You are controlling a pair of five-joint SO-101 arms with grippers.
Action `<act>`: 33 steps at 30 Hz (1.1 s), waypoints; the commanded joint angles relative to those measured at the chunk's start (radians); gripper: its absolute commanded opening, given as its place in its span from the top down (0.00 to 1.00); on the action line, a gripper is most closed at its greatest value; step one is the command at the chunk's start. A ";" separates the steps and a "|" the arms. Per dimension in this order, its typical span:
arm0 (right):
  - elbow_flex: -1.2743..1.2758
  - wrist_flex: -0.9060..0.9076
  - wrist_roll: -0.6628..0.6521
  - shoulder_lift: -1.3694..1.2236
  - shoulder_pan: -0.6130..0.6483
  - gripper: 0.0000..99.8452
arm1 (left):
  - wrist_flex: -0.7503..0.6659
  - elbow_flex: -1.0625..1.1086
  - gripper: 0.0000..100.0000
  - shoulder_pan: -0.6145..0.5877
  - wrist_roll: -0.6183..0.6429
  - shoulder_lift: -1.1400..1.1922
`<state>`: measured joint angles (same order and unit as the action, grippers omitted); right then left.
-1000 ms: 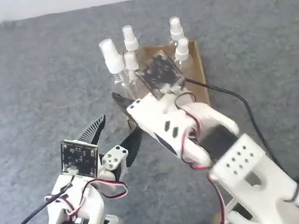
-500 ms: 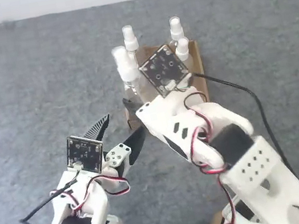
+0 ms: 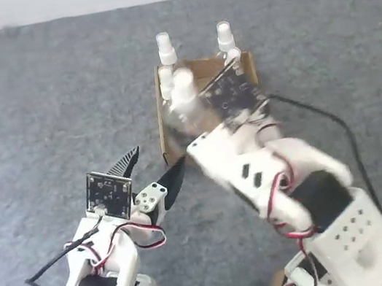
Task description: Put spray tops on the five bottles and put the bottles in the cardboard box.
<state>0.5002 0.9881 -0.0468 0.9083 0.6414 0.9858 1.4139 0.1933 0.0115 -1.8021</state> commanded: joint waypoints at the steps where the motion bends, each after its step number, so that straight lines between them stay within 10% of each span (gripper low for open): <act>1: -0.170 0.061 -0.084 0.031 -0.160 0.99 | -0.021 0.001 0.73 -0.005 0.000 -0.012; 15: 0.094 -0.062 -0.123 0.042 -0.421 0.99 | -0.164 0.076 0.97 -0.195 0.000 -0.014; 33: 0.351 -0.390 -0.081 -0.016 -0.263 0.99 | -0.292 0.156 0.99 -0.252 0.000 -0.014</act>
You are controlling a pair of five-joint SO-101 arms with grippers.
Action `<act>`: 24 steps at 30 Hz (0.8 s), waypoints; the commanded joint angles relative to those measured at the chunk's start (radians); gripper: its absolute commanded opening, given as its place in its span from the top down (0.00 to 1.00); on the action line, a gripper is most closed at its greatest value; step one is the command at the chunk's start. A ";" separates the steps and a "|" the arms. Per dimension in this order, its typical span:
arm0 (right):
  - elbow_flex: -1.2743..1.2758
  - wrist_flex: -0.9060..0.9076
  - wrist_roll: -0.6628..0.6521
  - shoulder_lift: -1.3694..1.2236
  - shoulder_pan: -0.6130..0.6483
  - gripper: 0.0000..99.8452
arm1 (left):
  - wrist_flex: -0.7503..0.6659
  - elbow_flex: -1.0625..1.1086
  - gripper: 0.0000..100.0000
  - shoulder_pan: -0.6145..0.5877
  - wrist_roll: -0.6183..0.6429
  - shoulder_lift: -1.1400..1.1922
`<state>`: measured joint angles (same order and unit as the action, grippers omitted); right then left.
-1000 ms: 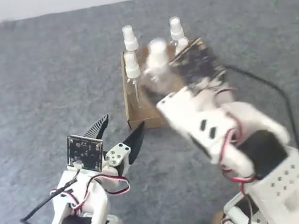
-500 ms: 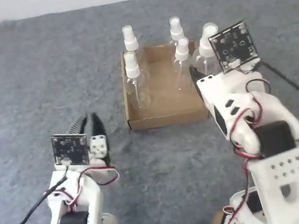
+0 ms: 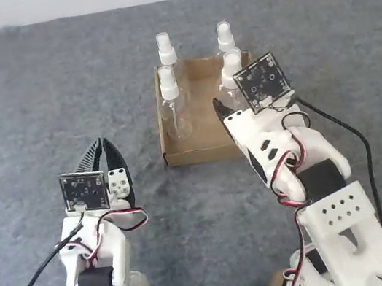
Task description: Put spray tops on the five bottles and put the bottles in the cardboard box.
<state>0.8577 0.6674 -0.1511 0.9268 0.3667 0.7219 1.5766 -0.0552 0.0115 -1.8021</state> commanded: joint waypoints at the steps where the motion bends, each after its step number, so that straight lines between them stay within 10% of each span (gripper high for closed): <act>1: -0.005 -0.085 0.046 -0.061 0.010 0.99 | -0.028 -0.007 0.99 -0.003 0.000 -0.014; 24: 0.051 -0.357 0.080 -0.440 0.004 0.99 | -0.026 -0.005 0.99 -0.003 0.000 -0.014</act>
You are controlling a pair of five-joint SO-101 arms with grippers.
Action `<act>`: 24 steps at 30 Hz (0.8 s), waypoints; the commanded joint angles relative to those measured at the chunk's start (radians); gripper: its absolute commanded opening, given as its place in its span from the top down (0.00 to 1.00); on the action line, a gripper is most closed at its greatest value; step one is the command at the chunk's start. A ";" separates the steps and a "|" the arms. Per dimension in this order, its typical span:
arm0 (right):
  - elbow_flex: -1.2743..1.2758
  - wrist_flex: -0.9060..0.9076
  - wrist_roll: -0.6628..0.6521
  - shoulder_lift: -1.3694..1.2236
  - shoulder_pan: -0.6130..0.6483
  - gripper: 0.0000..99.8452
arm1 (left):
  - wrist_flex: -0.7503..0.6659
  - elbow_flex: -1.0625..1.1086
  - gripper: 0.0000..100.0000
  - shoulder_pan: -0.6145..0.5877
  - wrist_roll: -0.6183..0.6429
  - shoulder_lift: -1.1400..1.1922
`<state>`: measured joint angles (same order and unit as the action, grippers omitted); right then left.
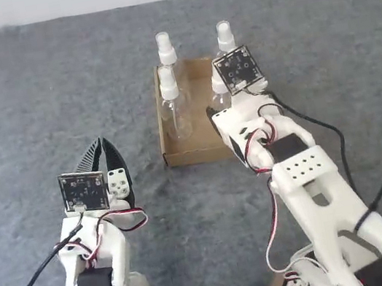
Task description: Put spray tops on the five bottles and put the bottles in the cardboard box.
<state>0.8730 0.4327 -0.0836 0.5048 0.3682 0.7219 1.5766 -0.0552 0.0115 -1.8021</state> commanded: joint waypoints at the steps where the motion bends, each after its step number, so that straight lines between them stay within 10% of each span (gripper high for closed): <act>1: 0.055 -0.154 0.012 -0.027 0.001 0.99 | -0.026 -0.005 0.99 -0.003 0.000 -0.014; 24: 0.092 -0.208 0.135 -0.160 0.004 0.99 | -0.026 -0.005 0.99 -0.002 0.000 -0.011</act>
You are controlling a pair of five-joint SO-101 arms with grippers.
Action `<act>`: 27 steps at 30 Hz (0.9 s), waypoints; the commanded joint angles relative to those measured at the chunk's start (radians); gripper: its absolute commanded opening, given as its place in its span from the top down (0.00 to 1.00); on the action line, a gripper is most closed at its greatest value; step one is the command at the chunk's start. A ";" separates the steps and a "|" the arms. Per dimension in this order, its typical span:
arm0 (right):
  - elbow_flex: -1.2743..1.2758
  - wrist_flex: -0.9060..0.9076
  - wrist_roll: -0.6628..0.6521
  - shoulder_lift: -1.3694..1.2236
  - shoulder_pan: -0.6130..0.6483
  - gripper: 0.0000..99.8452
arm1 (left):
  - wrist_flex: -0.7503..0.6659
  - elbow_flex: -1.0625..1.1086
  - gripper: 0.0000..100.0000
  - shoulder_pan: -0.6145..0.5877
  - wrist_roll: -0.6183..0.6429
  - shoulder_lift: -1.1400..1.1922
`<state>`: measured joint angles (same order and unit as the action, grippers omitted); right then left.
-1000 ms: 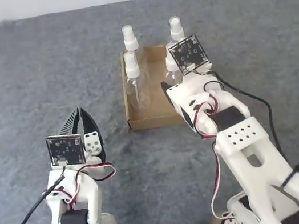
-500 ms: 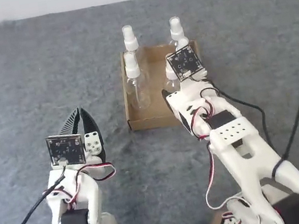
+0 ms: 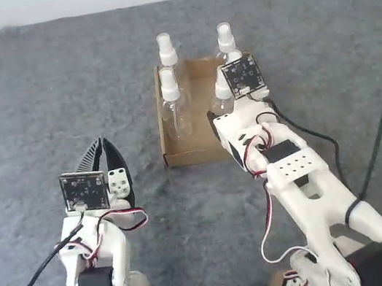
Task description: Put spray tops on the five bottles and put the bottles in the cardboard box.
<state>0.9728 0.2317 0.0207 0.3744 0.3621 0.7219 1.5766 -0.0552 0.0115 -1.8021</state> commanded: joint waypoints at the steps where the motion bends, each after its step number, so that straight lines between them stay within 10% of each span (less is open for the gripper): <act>1: -0.008 -0.007 0.031 -0.031 0.010 0.99 | -0.026 -0.005 0.99 -0.002 0.000 -0.011; 27: -0.005 -0.004 0.026 -0.027 0.012 0.99 | -0.026 -0.005 0.99 -0.002 0.000 -0.011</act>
<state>0.9728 0.2317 0.0361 0.3698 0.3621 0.7219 1.5766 -0.0552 0.0115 -1.8021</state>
